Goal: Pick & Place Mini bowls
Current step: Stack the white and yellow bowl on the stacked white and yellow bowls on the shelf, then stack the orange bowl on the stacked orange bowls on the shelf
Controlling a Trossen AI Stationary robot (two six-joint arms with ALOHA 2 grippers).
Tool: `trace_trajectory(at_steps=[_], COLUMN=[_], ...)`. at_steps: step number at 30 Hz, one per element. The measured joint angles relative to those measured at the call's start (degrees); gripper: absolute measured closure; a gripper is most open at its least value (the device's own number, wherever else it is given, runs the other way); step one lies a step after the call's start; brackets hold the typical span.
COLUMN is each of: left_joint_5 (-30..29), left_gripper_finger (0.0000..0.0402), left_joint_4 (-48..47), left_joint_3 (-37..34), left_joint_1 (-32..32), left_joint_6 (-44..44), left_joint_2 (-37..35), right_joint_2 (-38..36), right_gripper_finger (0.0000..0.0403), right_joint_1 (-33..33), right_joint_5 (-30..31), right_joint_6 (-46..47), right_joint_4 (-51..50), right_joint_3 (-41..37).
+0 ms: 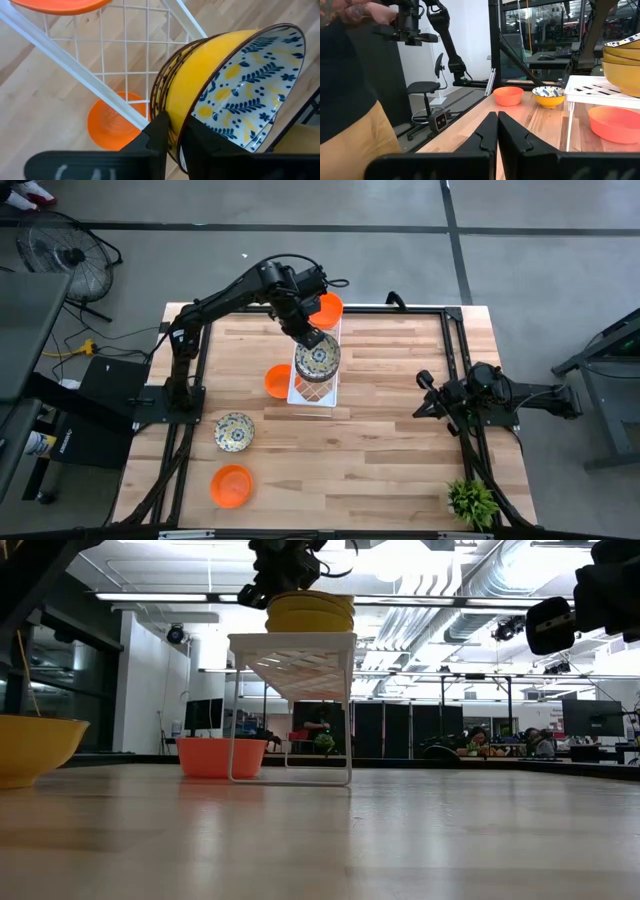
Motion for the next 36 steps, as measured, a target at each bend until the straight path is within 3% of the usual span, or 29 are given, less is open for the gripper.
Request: trace_trajectory(at_steps=[21, 27, 32, 36], left_joint_5=[-4.57, -8.69, -16.40, -20.79], left_gripper_finger=[0.0348, 0.0285, 0.0214, 0.0180], left_joint_4=[-0.05, 0.02, 2.04, -0.06], left_joint_3=[-0.07, 0.00, -0.14, 0.02], left_joint_1=[-1.05, -1.85, -4.30, -5.92], left_joint_6=[6.98, 7.96, 9.68, 9.07], left_joint_2=[-1.86, -4.31, -6.14, -8.85], right_joint_2=[0.00, 0.00, 0.00, 0.00], right_gripper_finger=[0.0402, 0.0402, 0.0402, 0.0402], right_joint_1=[0.00, 0.01, 0.00, 0.00], right_joint_5=[0.04, 0.07, 0.07, 0.07], right_joint_6=[0.00, 0.00, 0.00, 0.00], right_joint_4=[-0.02, 0.19, 0.24, 0.31], right_joint_3=[0.00, 0.00, 0.00, 0.00])
